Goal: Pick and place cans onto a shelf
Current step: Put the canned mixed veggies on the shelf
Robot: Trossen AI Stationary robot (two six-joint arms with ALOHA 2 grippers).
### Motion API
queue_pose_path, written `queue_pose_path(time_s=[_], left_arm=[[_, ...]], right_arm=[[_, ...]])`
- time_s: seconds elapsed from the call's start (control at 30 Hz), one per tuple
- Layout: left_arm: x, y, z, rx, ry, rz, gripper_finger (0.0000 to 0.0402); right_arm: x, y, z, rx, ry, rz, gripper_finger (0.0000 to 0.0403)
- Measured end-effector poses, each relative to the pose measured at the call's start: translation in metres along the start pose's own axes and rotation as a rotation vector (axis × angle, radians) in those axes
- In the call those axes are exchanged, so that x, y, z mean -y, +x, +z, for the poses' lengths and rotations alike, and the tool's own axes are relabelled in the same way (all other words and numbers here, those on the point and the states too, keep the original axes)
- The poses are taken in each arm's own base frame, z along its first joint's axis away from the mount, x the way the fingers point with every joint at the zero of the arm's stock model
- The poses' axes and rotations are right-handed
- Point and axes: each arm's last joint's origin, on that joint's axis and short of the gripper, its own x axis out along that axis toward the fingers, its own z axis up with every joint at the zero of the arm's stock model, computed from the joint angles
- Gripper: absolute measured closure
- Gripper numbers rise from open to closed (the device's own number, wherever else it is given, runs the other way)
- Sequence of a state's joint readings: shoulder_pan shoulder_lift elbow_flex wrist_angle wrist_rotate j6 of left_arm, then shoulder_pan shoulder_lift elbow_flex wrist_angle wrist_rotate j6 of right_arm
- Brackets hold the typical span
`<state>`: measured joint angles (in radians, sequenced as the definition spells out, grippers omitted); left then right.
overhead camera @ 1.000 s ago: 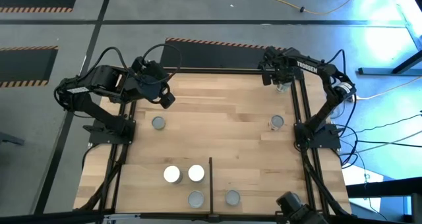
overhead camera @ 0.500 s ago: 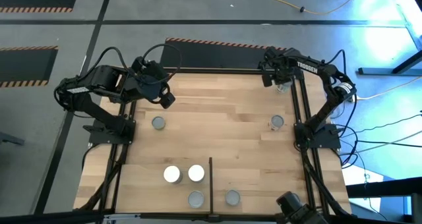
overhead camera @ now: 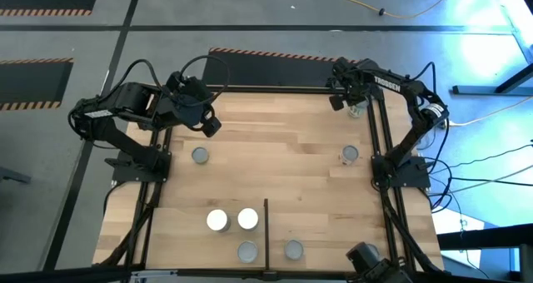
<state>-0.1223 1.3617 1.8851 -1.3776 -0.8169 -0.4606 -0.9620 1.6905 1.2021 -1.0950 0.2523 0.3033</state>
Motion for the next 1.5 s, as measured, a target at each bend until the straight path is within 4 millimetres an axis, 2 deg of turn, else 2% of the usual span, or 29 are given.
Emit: queue_pose_path(time_s=[0.3, 0.53, 0.8, 1.0, 1.17, 1.5], left_arm=[[0.000, 0.000, 0.000, 0.000, 0.000, 0.000, 0.0361], [0.000, 0.000, 0.000, 0.000, 0.000, 0.000, 0.0361], [0.000, 0.000, 0.000, -0.002, 0.000, -0.004, 0.0361], [0.002, 0.000, -0.001, -0.027, 0.001, -0.053, 0.0361], [0.002, 0.000, -0.001, -0.035, 0.001, -0.071, 0.0361], [0.002, 0.000, -0.001, -0.035, 0.001, -0.071, 0.0361]], right_arm=[[-0.015, -0.035, 0.004, 0.053, -0.104, 0.024, 0.0396], [-0.040, -0.076, 0.003, 0.150, -0.211, 0.064, 0.0396], [-0.072, -0.120, -0.012, 0.257, -0.336, 0.122, 0.0396], [-0.098, -0.141, -0.028, 0.314, -0.442, 0.175, 0.0396], [-0.125, -0.144, -0.034, 0.324, -0.497, 0.187, 0.0396], [-0.166, -0.122, -0.023, 0.266, -0.612, 0.173, 0.0396]])
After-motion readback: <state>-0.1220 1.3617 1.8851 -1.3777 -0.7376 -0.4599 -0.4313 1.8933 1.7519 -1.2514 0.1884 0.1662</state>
